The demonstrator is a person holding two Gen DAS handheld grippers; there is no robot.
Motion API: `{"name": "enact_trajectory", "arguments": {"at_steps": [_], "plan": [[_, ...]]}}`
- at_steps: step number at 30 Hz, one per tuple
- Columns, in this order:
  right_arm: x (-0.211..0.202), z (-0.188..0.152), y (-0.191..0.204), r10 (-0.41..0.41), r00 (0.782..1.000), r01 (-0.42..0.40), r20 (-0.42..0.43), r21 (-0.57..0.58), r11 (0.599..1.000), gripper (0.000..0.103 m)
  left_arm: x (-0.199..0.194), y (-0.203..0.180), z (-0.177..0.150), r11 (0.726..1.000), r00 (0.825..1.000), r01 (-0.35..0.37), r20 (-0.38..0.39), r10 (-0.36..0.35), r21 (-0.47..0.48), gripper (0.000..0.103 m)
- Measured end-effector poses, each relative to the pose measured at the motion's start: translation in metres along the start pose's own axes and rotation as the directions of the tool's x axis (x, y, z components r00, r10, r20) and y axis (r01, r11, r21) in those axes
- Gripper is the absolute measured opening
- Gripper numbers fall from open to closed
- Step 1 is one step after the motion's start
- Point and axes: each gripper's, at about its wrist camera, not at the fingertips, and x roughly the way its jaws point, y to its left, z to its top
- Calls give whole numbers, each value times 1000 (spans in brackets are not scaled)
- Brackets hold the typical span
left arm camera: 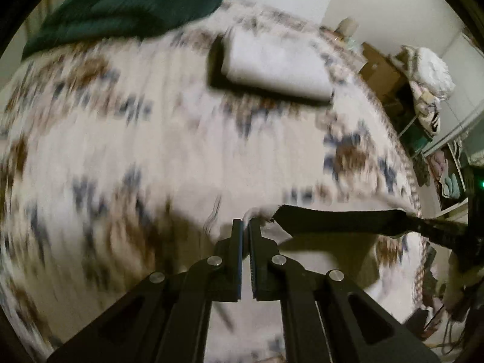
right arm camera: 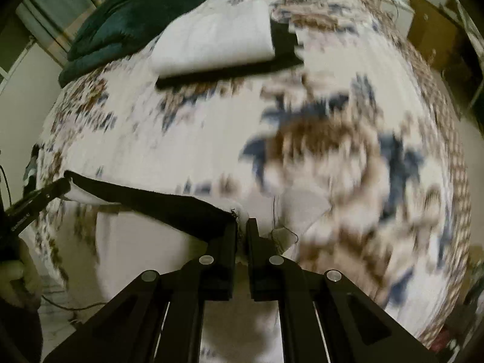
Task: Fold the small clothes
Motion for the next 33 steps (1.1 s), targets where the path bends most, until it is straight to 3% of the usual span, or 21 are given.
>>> {"name": "enact_trajectory", "arguments": {"at_steps": [4, 7, 10, 11, 12, 13, 15, 18, 21, 22, 23, 24, 25, 26, 28, 33], "plan": [[17, -68, -6, 7, 995, -5, -98, 23, 1000, 7, 17, 12, -47, 997, 993, -17, -114, 8, -75, 4], [35, -91, -14, 4, 984, -2, -179, 10, 1000, 8, 18, 22, -75, 992, 985, -31, -173, 9, -125, 4], [44, -106, -27, 7, 965, -2, -262, 22, 1000, 19, 7, 34, -91, 976, 978, -8, -207, -39, -219, 7], [43, -111, -34, 20, 960, -8, -280, 43, 999, 32, 3, 37, -94, 971, 978, -2, -202, -48, -239, 11], [41, -113, -40, 40, 958, -23, -284, 65, 998, 38, 1, 42, -95, 961, 979, 9, -193, -64, -275, 24], [35, -113, -51, 75, 959, -46, -272, 112, 993, 47, 0, 47, -93, 952, 980, 25, -181, -84, -304, 45], [25, -112, -67, 122, 965, -76, -234, 195, 978, 54, 0, 57, -80, 927, 984, 59, -133, -116, -371, 60], [17, -100, -96, 205, 968, -145, -143, 349, 926, 57, 15, 67, -49, 882, 980, 146, -54, -189, -448, 60], [19, -85, -119, 303, 953, -253, -20, 498, 829, 64, 45, 66, -24, 869, 980, 159, -30, -196, -469, 58], [25, -80, -125, 326, 945, -281, 16, 545, 790, 65, 55, 65, -19, 867, 981, 149, -38, -189, -475, 52], [31, -78, -128, 341, 940, -293, 25, 573, 765, 65, 61, 65, -17, 864, 982, 151, -29, -187, -480, 37], [37, -75, -130, 354, 935, -303, 36, 601, 740, 64, 62, 65, -16, 862, 982, 150, -28, -186, -484, 2], [40, -76, -131, 363, 930, -320, 64, 627, 710, 50, 62, 64, -15, 859, 981, 151, -29, -190, -489, 3], [40, -77, -131, 367, 926, -333, 85, 643, 690, 10, 57, 63, -14, 853, 981, 165, -8, -195, -495, 3], [35, -76, -124, 385, 916, -361, 110, 644, 675, 3, 37, 62, -15, 842, 977, 198, 37, -208, -501, 3], [10, -84, -117, 390, 911, -381, 133, 634, 674, 3, 11, 75, -25, 816, 973, 215, 45, -227, -537, 3]]}}
